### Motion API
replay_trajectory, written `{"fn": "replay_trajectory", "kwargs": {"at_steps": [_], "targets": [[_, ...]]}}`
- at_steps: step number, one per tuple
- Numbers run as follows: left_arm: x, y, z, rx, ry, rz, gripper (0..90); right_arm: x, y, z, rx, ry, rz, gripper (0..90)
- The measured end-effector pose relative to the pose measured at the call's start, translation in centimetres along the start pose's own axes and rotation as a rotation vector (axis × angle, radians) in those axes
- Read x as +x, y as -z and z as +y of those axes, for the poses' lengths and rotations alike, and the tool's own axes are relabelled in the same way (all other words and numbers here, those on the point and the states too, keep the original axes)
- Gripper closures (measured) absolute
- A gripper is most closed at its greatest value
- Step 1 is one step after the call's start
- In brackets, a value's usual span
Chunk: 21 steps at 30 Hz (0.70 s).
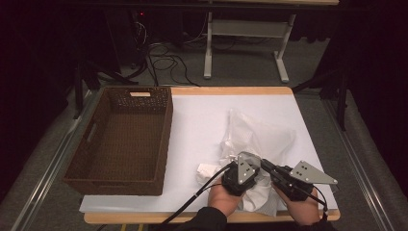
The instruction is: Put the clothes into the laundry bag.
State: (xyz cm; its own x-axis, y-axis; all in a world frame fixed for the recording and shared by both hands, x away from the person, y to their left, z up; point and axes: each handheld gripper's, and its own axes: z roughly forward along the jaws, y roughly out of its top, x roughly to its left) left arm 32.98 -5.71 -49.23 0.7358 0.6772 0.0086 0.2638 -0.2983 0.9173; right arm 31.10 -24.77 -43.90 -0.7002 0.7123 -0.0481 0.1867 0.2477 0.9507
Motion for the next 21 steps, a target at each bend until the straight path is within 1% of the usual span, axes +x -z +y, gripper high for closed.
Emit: {"fn": "replay_trajectory", "kwargs": {"at_steps": [3,5,7,9,11,12,14,15,17,18,19,21], "targets": [[0.0,1.5,-0.1,-0.027,-0.003,-0.013,56.9,-0.3,0.0,-0.2,-0.003,-0.008,-0.003,90.0],[0.2,2.7,-0.1,-0.04,0.002,-0.021,54.3,-0.3,0.1,-0.2,-0.002,-0.009,-0.008,90.0],[0.5,3.8,-0.3,-0.059,0.003,-0.01,52.3,-0.3,0.1,-0.3,-0.002,-0.013,-0.01,90.0],[1.0,4.7,-0.6,-0.079,0.02,-0.003,51.3,-0.2,0.0,-0.3,0.003,-0.012,-0.01,90.0],[1.5,5.3,-1.3,-0.096,0.04,0.009,48.9,-0.2,0.0,-0.3,0.005,0.0,-0.015,90.0],[1.7,5.4,-1.7,-0.097,0.051,0.015,46.6,-0.2,0.0,-0.4,0.005,-0.002,-0.014,90.0],[2.0,5.3,-2.2,-0.079,0.07,0.028,40.6,-0.1,0.1,-0.4,0.003,0.005,-0.017,90.0],[2.2,5.1,-2.2,-0.07,0.076,0.027,38.7,-0.1,0.1,-0.4,0.004,0.008,-0.021,90.0],[2.4,4.7,-2.0,-0.074,0.093,0.017,37.4,-0.1,0.1,-0.4,0.007,0.005,-0.024,90.0],[2.4,4.5,-2.0,-0.075,0.107,0.002,37.7,0.0,0.1,-0.4,0.009,0.005,-0.023,90.0],[2.4,4.3,-2.0,-0.066,0.118,-0.017,39.5,0.0,0.1,-0.4,0.008,0.006,-0.02,90.0],[2.4,3.6,-2.0,-0.011,0.135,-0.061,47.4,-0.1,0.0,-0.5,0.01,0.01,-0.019,90.0]]}}
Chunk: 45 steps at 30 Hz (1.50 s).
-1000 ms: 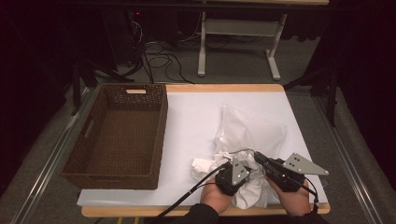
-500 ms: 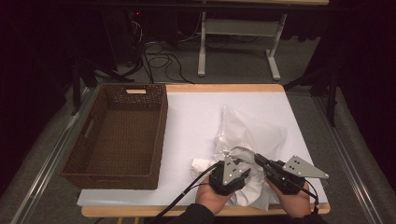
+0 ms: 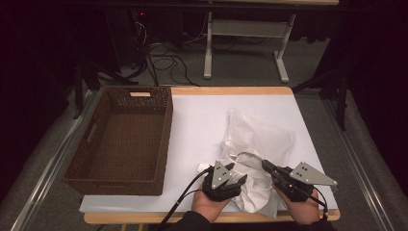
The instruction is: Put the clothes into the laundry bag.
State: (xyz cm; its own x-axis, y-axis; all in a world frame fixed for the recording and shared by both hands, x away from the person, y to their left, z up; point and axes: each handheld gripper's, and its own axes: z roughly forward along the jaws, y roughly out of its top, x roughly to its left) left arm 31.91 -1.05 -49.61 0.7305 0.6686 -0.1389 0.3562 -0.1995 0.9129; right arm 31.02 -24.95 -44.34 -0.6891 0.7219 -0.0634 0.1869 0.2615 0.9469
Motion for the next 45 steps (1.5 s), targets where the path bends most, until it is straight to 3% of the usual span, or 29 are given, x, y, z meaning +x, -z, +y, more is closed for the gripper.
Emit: {"fn": "replay_trajectory", "kwargs": {"at_steps": [3,6,10,16,21,24,27,31,34,39,42,44,45], "targets": [[-0.1,-0.7,-0.3,0.036,0.0,-0.007,58.0,0.0,0.0,-0.1,0.006,-0.002,0.0,90.0],[-0.5,-1.3,-0.7,0.06,-0.03,-0.001,73.7,0.0,-0.1,-0.1,0.003,-0.003,0.007,90.0],[-1.0,-2.0,-1.1,0.085,-0.056,0.007,84.3,0.1,-0.2,-0.1,0.003,-0.002,0.012,90.0],[-1.0,-2.1,-0.7,0.047,-0.057,0.038,86.6,0.3,-0.3,-0.2,0.009,0.001,0.018,90.0],[-0.7,-3.2,0.7,0.014,-0.032,0.067,86.8,0.6,-0.6,-0.2,0.012,-0.003,0.031,90.0],[-0.5,-4.1,1.2,0.02,-0.025,0.081,86.4,0.8,-0.7,-0.2,0.014,0.0,0.041,90.0],[-0.5,-3.9,1.2,0.01,-0.028,0.075,83.1,0.7,-0.7,-0.3,0.018,-0.005,0.038,90.0],[-0.2,-2.0,1.3,-0.012,-0.029,0.036,62.8,0.2,-0.4,-0.3,0.01,-0.016,0.031,90.0],[0.8,0.3,1.1,-0.029,-0.062,0.077,50.9,-0.1,-0.3,-0.3,0.008,-0.017,0.022,90.0],[4.3,1.9,-0.4,-0.002,0.007,0.151,30.9,0.0,-0.4,-0.3,0.007,-0.018,0.028,90.0],[5.3,1.7,-1.7,0.049,0.055,0.121,28.5,0.1,-0.4,-0.3,0.011,-0.01,0.02,90.0],[5.3,1.2,-2.0,0.078,0.074,0.067,34.3,0.2,-0.4,-0.3,0.013,-0.013,0.021,90.0],[5.2,1.0,-2.0,0.087,0.072,0.061,37.3,0.2,-0.5,-0.4,0.013,-0.01,0.022,90.0]]}}
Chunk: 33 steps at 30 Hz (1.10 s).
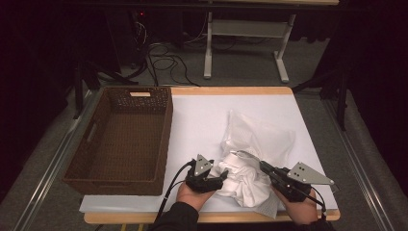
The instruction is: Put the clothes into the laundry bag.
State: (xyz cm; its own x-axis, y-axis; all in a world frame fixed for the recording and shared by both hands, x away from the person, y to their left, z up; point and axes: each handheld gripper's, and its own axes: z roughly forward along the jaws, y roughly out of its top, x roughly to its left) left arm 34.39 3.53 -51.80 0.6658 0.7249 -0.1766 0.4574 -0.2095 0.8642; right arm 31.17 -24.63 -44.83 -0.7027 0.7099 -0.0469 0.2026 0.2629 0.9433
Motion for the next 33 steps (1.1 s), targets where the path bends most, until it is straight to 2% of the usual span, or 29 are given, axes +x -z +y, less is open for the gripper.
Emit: {"fn": "replay_trajectory", "kwargs": {"at_steps": [1,4,6,7,9,12,16,18,22,25,27,30,33], "targets": [[-0.1,-0.2,0.0,0.003,-0.003,-0.008,42.1,0.0,0.0,0.0,0.002,0.005,0.0,90.0],[-0.5,-0.4,0.0,0.021,-0.022,-0.036,63.6,0.0,-0.1,-0.1,0.005,0.0,0.001,90.0],[-0.8,-0.4,0.1,0.021,-0.038,-0.023,77.2,0.1,-0.1,-0.1,0.007,-0.002,0.001,90.0],[-1.0,-0.3,0.2,0.014,-0.043,-0.021,80.5,0.1,-0.2,-0.1,0.008,0.0,0.001,90.0],[-1.2,0.2,0.4,-0.008,-0.048,-0.02,82.1,0.1,-0.2,-0.1,0.007,0.001,0.003,90.0],[-1.7,1.5,1.0,-0.069,-0.051,-0.019,82.5,0.2,-0.3,-0.1,0.004,0.003,0.008,90.0],[-2.9,3.2,1.7,-0.152,-0.09,-0.009,82.4,0.4,-0.5,0.1,-0.002,0.004,0.013,90.0],[-3.8,3.6,2.0,-0.18,-0.119,-0.025,82.4,0.5,-0.6,0.1,-0.002,0.004,0.021,90.0],[-5.8,2.8,2.4,-0.176,-0.193,-0.04,82.0,0.6,-0.6,0.1,0.002,0.006,0.021,90.0],[-6.4,1.7,2.8,-0.16,-0.22,-0.043,81.9,0.6,-0.7,0.1,0.002,0.002,0.025,90.0],[-6.8,0.7,3.0,-0.141,-0.236,-0.045,81.9,0.6,-0.8,0.1,0.003,0.003,0.026,90.0],[-7.0,-0.8,3.2,-0.108,-0.24,-0.048,82.0,0.7,-0.8,0.1,0.006,0.0,0.029,90.0],[-7.0,-2.3,3.2,-0.069,-0.244,-0.031,82.1,0.8,-0.7,0.1,-0.001,-0.003,0.036,90.0]]}}
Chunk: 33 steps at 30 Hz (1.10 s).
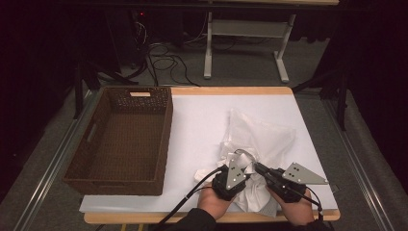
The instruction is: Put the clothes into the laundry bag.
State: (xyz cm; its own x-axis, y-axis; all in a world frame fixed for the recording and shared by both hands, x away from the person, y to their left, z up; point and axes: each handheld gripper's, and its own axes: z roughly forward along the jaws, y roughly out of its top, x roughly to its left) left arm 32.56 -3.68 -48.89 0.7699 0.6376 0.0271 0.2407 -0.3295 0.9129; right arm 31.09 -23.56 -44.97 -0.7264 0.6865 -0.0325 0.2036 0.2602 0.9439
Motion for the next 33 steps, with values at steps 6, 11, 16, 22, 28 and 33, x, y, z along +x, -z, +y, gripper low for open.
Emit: {"fn": "replay_trajectory", "kwargs": {"at_steps": [6,11,16,22,28,33], "targets": [[1.3,-2.0,-0.2,0.029,0.098,0.032,80.7,0.3,0.7,0.7,-0.037,0.011,0.016,90.0],[1.4,-0.5,0.0,-0.013,0.092,0.026,58.6,-0.2,1.0,0.6,-0.034,0.014,-0.006,90.0],[1.5,2.5,-0.5,-0.054,0.082,0.043,43.5,-0.6,0.9,0.4,-0.029,0.004,-0.011,90.0],[2.3,4.3,-2.6,-0.092,0.118,0.076,36.4,-0.4,0.8,0.4,-0.023,0.015,-0.019,90.0],[2.7,3.9,-3.1,-0.055,0.162,0.052,34.7,-0.5,0.9,0.3,-0.02,0.009,-0.021,90.0],[1.5,3.9,-3.3,-0.06,0.135,0.004,26.7,-0.8,1.0,0.2,-0.021,0.011,-0.029,90.0]]}}
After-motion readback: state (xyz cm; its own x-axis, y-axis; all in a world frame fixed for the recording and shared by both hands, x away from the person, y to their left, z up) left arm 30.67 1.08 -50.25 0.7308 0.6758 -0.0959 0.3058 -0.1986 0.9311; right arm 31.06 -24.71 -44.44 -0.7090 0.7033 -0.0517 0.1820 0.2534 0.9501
